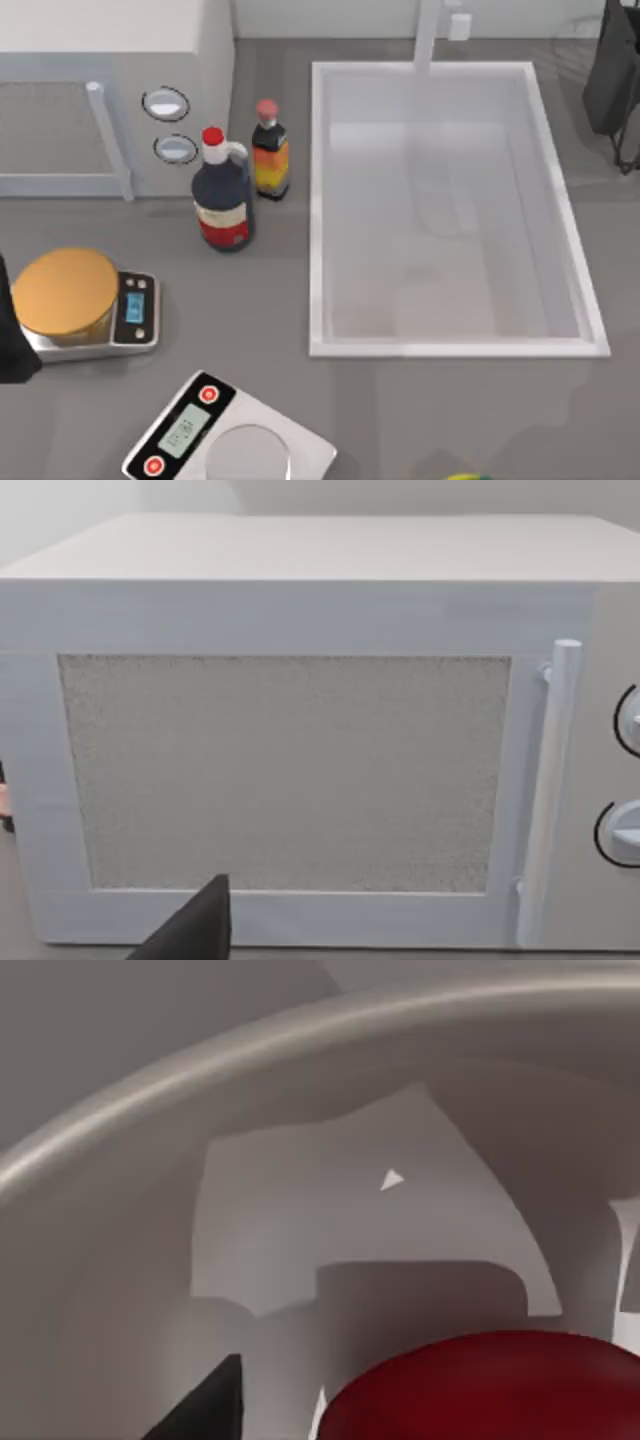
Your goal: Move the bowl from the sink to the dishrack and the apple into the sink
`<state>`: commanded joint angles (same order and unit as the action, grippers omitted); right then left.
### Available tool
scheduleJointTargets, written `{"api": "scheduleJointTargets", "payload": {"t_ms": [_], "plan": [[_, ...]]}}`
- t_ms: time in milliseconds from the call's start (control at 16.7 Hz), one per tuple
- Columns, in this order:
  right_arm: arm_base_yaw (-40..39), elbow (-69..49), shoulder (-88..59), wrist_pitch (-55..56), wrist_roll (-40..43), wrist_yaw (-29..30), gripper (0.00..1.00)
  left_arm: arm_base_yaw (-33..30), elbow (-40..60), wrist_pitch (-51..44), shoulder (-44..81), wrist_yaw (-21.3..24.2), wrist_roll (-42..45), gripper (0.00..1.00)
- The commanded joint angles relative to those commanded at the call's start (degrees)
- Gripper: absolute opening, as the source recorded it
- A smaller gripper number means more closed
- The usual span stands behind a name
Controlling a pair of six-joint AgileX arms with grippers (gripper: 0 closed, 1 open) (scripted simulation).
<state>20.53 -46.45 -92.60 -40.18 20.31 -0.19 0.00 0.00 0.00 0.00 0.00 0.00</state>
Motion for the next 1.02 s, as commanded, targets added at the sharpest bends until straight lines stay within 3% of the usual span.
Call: {"api": "scheduleJointTargets", "payload": {"t_ms": [480,1020], "plan": [[0.18,5.35,-4.67,6.35,-0.3,0.2,1.0,0.0,0.0,0.0,0.0,0.0,0.0,1.0],[0.18,5.35,-4.67,6.35,-0.3,0.2,0.32,0.0,0.0,0.0,0.0,0.0,0.0,1.0]]}}
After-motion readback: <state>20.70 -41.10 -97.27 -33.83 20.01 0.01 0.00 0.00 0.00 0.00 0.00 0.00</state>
